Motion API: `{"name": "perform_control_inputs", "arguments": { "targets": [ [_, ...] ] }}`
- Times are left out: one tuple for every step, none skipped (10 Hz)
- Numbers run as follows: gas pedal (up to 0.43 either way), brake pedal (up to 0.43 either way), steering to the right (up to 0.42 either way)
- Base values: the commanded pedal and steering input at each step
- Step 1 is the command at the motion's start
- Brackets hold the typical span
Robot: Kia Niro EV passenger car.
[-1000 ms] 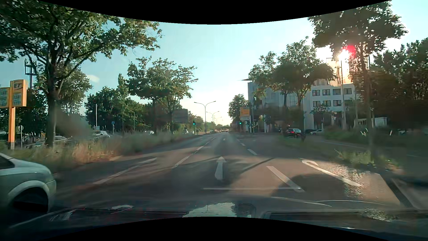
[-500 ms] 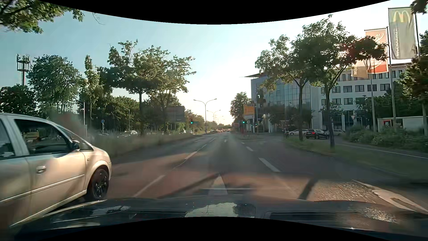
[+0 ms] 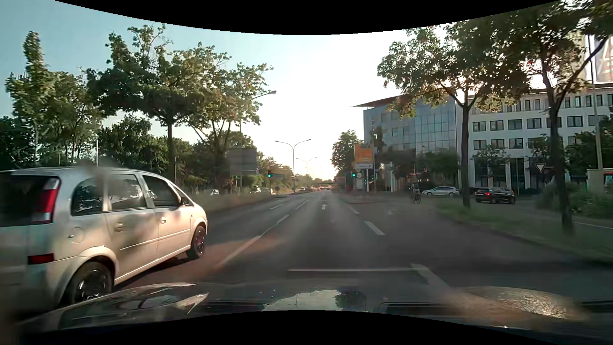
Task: Follow the waypoints while adhering to traffic rules and regulations
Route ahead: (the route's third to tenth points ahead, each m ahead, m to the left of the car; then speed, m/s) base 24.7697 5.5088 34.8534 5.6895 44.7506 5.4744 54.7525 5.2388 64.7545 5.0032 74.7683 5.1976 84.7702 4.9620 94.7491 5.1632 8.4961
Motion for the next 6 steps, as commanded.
{"name": "perform_control_inputs", "arguments": {
  "targets": [
    [0.13, 0.0, -0.006],
    [0.13, 0.0, -0.005],
    [0.13, 0.0, -0.005],
    [0.13, 0.0, -0.003],
    [0.13, 0.0, -0.002],
    [0.13, 0.0, -0.002]
  ]
}}
